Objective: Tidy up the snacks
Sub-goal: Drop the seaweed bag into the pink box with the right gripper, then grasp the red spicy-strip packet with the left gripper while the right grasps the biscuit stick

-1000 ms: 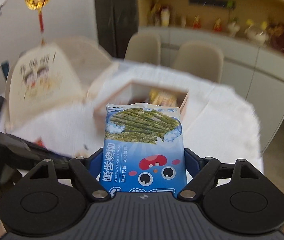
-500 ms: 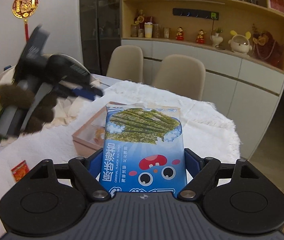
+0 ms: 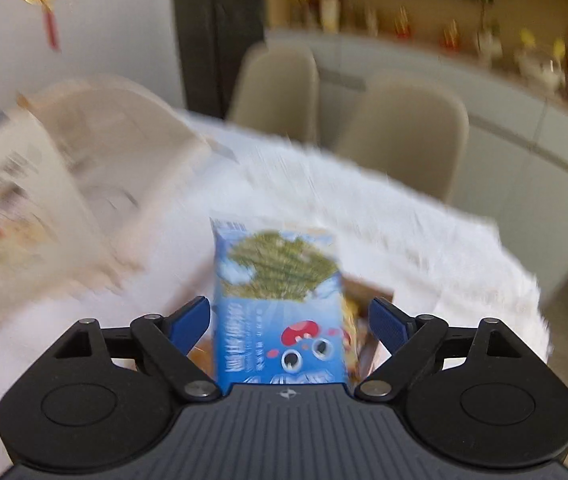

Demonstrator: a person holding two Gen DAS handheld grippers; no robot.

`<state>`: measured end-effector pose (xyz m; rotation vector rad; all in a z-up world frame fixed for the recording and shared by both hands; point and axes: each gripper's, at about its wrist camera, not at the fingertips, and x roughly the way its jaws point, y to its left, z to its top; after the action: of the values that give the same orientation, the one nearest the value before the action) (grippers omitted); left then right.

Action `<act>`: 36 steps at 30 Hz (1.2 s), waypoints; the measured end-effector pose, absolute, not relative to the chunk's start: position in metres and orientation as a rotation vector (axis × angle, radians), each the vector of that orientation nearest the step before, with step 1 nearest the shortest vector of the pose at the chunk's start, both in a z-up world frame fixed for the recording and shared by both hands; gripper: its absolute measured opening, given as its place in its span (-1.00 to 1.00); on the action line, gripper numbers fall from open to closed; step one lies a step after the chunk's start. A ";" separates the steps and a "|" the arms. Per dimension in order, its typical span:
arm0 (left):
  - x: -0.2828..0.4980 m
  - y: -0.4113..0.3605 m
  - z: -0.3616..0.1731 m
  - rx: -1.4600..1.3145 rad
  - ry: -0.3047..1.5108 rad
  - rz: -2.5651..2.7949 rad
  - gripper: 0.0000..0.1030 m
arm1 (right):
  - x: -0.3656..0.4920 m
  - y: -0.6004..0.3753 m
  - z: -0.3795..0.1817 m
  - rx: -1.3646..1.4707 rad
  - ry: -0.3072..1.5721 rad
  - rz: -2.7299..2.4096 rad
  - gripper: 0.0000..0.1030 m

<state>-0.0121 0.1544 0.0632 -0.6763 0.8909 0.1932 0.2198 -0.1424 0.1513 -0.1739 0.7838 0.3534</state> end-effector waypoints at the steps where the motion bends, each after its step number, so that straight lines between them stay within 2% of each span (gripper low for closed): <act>1: -0.022 0.160 0.060 -0.687 0.897 0.219 -0.49 | 0.223 -0.144 0.141 -0.159 0.804 0.338 0.69; 6: -0.063 0.183 0.039 -0.814 0.905 0.315 -0.49 | 0.191 -0.167 0.114 -0.030 0.845 0.377 0.69; 11: -0.058 0.182 0.029 -0.869 0.922 0.314 -0.49 | 0.125 -0.168 0.099 -0.101 0.865 0.533 0.69; 17: -0.020 0.161 0.029 -0.764 0.940 0.282 -0.44 | 0.053 -0.144 0.071 -0.168 0.960 0.724 0.69; 25: 0.052 0.108 0.034 -0.448 1.024 0.124 -0.40 | -0.006 -0.090 0.045 -0.274 0.956 0.857 0.67; 29: 0.058 0.078 0.041 -0.284 1.042 0.086 -0.39 | -0.006 -0.085 0.032 -0.308 1.001 0.797 0.13; 31: 0.058 0.068 0.040 -0.228 1.049 0.075 -0.38 | -0.002 -0.095 0.036 -0.267 1.012 0.783 0.00; 36: 0.062 0.055 0.042 -0.179 1.056 0.061 -0.38 | 0.005 -0.127 0.047 -0.220 0.987 0.675 -0.03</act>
<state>0.0622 0.0546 0.0423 -0.1787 1.0560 0.0606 0.0054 -0.1268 0.0474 -0.2195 0.9868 0.6754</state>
